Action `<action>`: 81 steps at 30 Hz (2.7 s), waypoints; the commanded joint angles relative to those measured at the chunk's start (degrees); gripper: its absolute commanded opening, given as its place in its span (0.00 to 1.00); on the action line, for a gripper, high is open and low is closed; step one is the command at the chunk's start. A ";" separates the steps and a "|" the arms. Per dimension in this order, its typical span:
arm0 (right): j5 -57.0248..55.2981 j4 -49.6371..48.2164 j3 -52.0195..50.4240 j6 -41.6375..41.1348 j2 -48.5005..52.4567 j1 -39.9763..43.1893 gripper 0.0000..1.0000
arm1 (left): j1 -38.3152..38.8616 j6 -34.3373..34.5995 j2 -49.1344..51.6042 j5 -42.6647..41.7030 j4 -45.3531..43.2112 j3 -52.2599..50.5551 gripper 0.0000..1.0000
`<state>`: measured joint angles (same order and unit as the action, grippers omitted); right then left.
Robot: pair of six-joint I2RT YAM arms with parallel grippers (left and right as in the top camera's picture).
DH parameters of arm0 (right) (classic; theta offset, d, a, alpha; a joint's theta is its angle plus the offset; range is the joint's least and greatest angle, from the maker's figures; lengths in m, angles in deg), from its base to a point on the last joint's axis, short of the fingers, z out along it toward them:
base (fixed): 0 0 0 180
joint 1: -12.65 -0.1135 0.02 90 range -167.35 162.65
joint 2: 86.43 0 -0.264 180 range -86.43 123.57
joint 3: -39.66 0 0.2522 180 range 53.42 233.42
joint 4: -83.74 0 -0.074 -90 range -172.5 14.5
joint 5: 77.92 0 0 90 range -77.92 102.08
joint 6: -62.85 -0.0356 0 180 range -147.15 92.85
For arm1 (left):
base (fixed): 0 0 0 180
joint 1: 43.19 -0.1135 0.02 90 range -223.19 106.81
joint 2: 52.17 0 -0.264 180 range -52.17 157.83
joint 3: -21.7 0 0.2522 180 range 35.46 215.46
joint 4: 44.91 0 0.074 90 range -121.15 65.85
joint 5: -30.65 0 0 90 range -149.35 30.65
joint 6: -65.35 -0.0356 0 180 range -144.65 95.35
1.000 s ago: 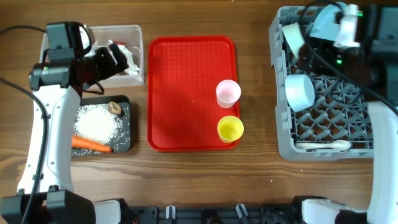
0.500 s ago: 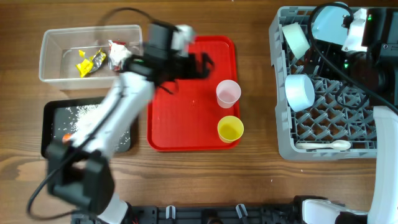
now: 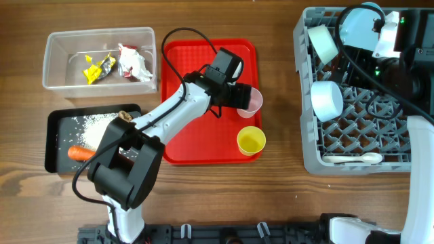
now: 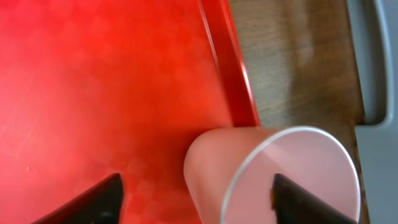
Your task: Sort waste into correct bins and load items into the dishwasher rack
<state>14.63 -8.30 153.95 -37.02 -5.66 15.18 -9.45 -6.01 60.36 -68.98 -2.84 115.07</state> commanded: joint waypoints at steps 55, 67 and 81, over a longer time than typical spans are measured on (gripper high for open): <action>53.27 -57.20 -33.48 1.20 8.85 -14.69 1.00 | -23.89 -13.88 -6.03 -76.59 5.90 0.55 0.04; 64.41 -63.19 -33.48 0.90 13.42 -16.55 0.80 | -23.89 -13.70 -6.03 -77.33 2.05 0.55 0.04; 64.61 -63.69 -33.48 0.68 13.42 -16.98 0.61 | -23.89 -13.73 -6.03 -77.29 -0.13 0.55 0.05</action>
<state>80.63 -71.88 120.84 -36.56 6.25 -1.52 -33.78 -18.82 55.81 -142.86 -2.55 115.07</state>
